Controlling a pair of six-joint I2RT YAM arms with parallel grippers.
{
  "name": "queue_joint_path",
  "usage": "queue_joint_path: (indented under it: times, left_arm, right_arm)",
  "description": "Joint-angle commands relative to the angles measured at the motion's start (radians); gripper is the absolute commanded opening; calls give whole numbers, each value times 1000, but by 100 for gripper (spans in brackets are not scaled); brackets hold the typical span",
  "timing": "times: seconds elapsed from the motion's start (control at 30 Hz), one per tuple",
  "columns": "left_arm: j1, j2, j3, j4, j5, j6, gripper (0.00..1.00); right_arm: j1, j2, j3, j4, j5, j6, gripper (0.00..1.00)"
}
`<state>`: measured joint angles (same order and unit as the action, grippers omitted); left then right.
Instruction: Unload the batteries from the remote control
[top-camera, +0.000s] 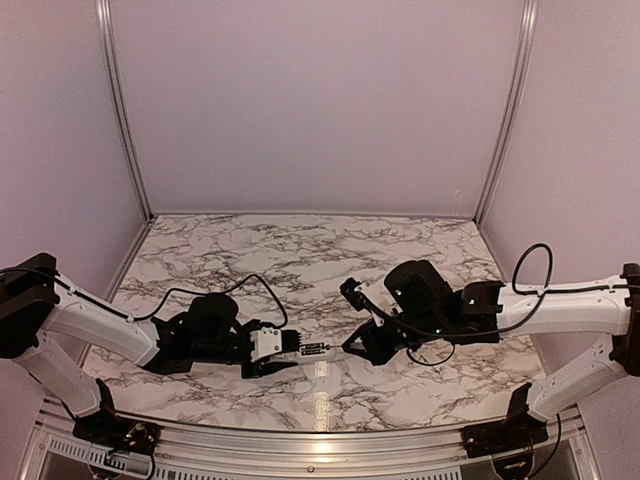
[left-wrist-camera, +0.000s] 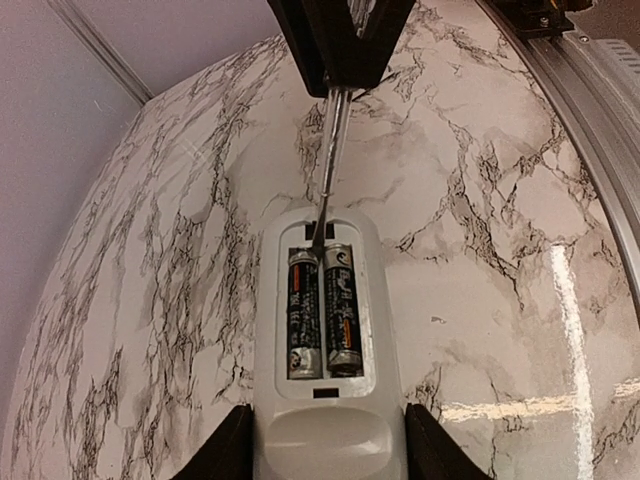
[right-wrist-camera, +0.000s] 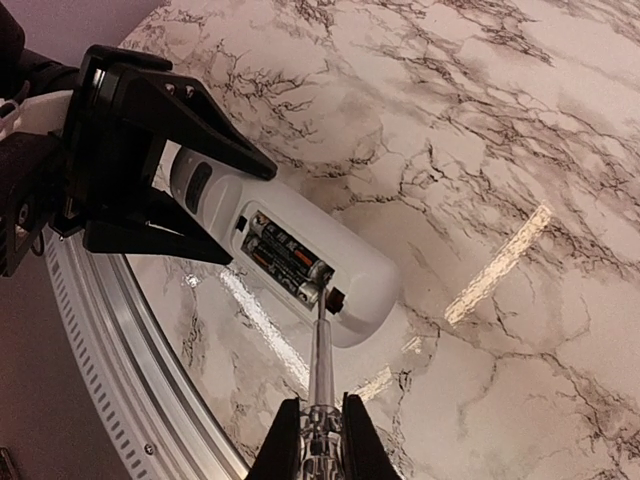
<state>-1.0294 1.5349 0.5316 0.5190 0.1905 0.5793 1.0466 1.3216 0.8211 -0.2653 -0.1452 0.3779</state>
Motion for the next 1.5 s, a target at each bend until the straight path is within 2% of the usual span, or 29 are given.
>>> queue_joint_path:
  times: [0.0,0.47,0.83,1.47]
  left_arm:
    - [-8,-54,-10,70,76,-12,0]
    - [-8,-98,-44,99,124,-24,0]
    - [-6,-162,-71,126,185,-58,0]
    - [-6,-171,-78,234,278,-154,0]
  right_arm:
    - [-2,-18,1,64,-20,15,0]
    - [-2,-41,-15,87,-24,21,0]
    - [-1,-99,-86,189,-64,39,0]
    - [-1,-137,-196,409,-109,62,0]
